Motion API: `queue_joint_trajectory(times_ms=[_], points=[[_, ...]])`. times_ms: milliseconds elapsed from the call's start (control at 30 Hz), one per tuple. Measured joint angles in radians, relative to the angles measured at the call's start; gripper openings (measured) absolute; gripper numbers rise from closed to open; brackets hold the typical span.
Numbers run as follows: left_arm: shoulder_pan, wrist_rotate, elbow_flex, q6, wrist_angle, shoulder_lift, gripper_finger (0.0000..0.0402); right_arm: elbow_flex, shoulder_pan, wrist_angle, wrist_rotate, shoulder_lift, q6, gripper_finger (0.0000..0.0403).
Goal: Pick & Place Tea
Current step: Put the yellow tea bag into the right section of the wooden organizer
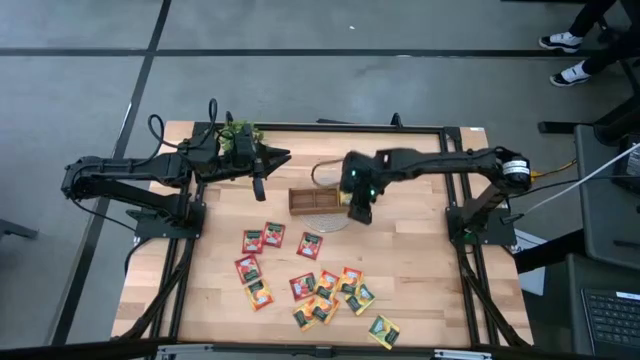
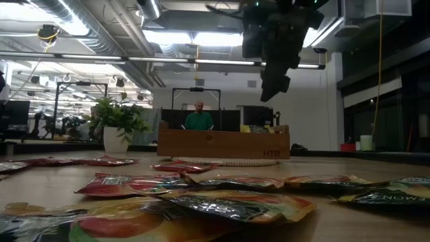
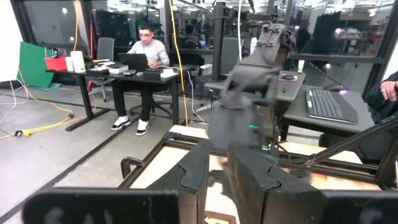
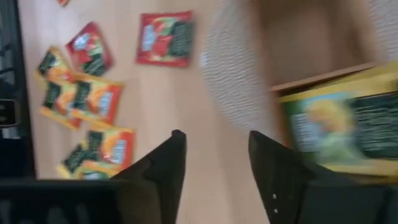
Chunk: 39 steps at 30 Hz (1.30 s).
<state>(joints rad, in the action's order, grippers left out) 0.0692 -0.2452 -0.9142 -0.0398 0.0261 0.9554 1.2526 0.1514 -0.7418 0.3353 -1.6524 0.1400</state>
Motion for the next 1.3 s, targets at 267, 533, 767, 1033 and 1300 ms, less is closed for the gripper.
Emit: queue_joint_trajectory(times_ms=[267,533,767,1033,1300], points=[[0.0,0.001,0.0,-0.001,0.0,0.0,0.0053,0.0,-0.151,-0.001,-0.027,0.001,0.238,0.0216],[0.0,0.003,0.0,0.0,0.005,0.0,0.0054,0.0,-0.312,-0.003,-0.062,0.001,0.514,0.0217],[-0.001,0.004,0.0,0.0,0.005,0.0,0.0055,0.0,-0.45,0.021,-0.092,0.001,0.806,0.0217],[-0.002,0.004,0.0,-0.001,0.005,0.0,0.0052,0.0,-0.592,0.029,-0.228,0.001,1.099,0.0217],[-0.002,0.027,0.0,0.0,0.004,0.0,0.0056,0.0,-0.684,0.032,-0.285,0.001,1.162,0.0217]])
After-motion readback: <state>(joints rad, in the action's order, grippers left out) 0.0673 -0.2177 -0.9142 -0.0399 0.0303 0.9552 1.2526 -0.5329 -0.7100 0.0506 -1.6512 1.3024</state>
